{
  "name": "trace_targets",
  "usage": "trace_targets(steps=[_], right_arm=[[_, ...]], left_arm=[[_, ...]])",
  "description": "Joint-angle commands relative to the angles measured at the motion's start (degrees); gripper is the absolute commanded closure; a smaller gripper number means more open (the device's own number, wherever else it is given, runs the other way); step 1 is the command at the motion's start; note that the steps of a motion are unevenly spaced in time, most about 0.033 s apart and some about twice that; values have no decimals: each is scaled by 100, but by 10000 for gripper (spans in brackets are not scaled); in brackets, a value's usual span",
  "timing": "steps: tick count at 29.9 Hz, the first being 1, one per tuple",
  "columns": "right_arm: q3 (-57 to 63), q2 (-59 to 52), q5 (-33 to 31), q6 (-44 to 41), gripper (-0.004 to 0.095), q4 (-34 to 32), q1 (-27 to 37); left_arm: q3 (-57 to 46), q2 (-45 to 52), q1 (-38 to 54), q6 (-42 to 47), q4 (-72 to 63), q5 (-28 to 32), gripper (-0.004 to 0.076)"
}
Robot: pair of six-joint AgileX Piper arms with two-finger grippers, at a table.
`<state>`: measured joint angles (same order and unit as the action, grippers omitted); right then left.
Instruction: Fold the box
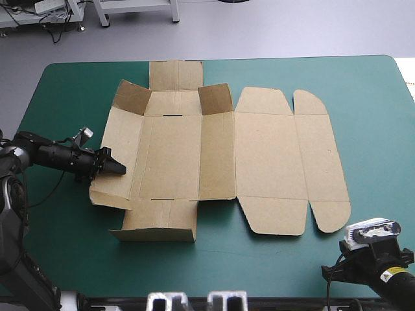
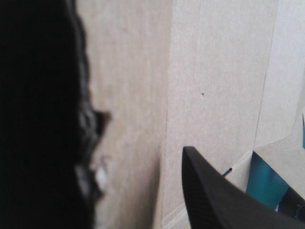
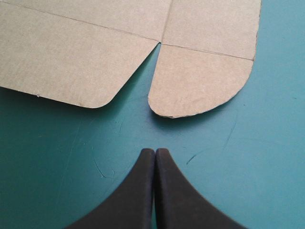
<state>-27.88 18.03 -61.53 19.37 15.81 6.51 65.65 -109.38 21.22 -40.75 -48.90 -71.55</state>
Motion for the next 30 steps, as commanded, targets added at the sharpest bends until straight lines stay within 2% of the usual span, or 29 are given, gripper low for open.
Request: trace_targets(steps=[1, 3, 4, 9, 15, 23, 30], right_arm=[[-119, 52, 300, 22, 927, 98, -10], [-119, 52, 309, 22, 927, 98, -10], [-119, 52, 309, 22, 927, 98, -10], [-119, 52, 309, 22, 927, 120, -10], [-119, 52, 309, 22, 927, 120, -10], [-119, 52, 309, 22, 927, 141, -10], [-119, 52, 321, 22, 927, 215, -10]], left_arm=[[-40, 49, -125, 30, -63, -302, 594], [-40, 61, -125, 30, -22, -302, 712], [-40, 72, -125, 64, -22, -302, 732], [227, 258, -154, 425, 161, -302, 734], [1050, 1065, -652, 482, 1211, -302, 734], [1749, 2027, -2169, 572, 3076, -267, 734], [2508, 2184, -3473, 537, 4227, -164, 734]])
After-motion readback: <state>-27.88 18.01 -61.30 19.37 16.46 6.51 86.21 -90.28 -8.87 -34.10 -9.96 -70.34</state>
